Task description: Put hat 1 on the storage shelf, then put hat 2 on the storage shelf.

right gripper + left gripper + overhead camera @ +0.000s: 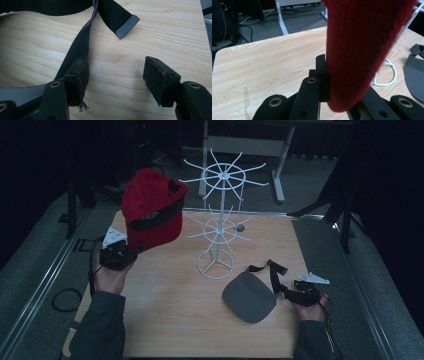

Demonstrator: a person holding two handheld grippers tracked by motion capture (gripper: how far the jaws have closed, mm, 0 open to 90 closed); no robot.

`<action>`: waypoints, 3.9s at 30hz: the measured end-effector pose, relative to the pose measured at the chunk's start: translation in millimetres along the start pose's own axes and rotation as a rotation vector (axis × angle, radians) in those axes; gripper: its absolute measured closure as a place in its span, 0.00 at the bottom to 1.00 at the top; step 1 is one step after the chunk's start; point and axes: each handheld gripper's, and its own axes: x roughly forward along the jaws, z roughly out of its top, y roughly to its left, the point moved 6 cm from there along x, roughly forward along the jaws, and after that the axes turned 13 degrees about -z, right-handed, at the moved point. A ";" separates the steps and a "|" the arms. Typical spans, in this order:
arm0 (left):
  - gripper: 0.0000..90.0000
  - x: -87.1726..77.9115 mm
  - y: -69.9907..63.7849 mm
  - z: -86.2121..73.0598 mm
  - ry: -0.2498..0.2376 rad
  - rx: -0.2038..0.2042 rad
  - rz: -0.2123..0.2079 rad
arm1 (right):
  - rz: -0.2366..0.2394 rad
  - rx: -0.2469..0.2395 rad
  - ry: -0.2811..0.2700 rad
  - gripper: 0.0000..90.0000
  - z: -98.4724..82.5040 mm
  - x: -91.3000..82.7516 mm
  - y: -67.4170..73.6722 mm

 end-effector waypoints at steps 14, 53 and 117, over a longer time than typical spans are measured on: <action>0.96 -2.1 1.3 11.3 -0.025 0.004 0.006 | 0.000 -0.002 0.000 0.42 0.0 0.0 -0.1; 0.95 -19.6 -7.7 64.5 -0.151 0.003 -0.025 | 0.000 0.000 -0.001 0.42 0.0 0.1 0.0; 0.79 18.4 -8.4 -10.2 0.095 0.066 -0.045 | 0.002 0.000 0.001 0.42 0.1 0.3 0.3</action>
